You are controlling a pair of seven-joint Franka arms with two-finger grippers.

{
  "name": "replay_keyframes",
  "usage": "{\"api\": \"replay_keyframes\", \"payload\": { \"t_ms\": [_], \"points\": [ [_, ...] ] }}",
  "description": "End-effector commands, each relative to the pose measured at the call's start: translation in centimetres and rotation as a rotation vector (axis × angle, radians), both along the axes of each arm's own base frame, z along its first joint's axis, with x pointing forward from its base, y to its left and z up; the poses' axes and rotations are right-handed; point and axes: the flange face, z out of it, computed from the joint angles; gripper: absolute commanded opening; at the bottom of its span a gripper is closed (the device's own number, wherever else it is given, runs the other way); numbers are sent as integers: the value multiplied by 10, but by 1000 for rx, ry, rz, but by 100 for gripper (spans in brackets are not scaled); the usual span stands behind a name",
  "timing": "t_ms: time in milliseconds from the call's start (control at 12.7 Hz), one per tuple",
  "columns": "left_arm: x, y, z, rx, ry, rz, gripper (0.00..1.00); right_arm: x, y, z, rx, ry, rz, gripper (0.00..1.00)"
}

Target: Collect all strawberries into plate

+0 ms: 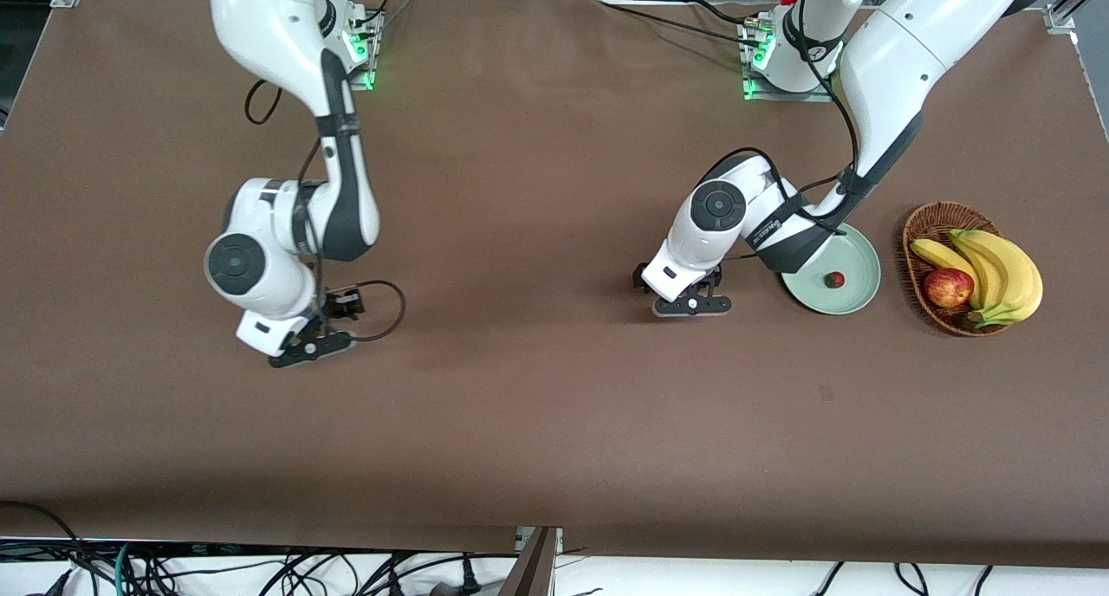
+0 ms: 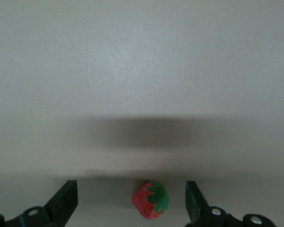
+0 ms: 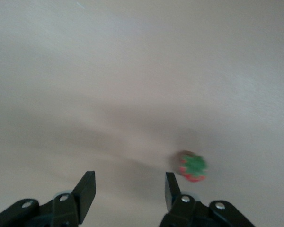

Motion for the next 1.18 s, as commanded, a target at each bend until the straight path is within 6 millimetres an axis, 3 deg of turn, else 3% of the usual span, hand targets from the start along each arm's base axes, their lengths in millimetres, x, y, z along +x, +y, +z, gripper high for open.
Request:
{"api": "replay_keyframes", "payload": {
  "t_ms": [0,549,863,942,1099],
  "points": [
    [-2,-13,-8,18,-22,-52,100,-2,-17,3,44,-12,32,57],
    [-16,-24,-22,23,12,-64,100,10,-57,-13,25,-69,83,57],
    [-15,-23,-20,25,13,-38,39,8,-61,-36,83,-73,76,57],
    [-14,-23,-19,23,12,-34,30,7,-62,-37,82,-71,76,57],
    [-13,-22,-17,23,11,-32,26,6,-63,-44,79,-61,73,57]
  ]
}}
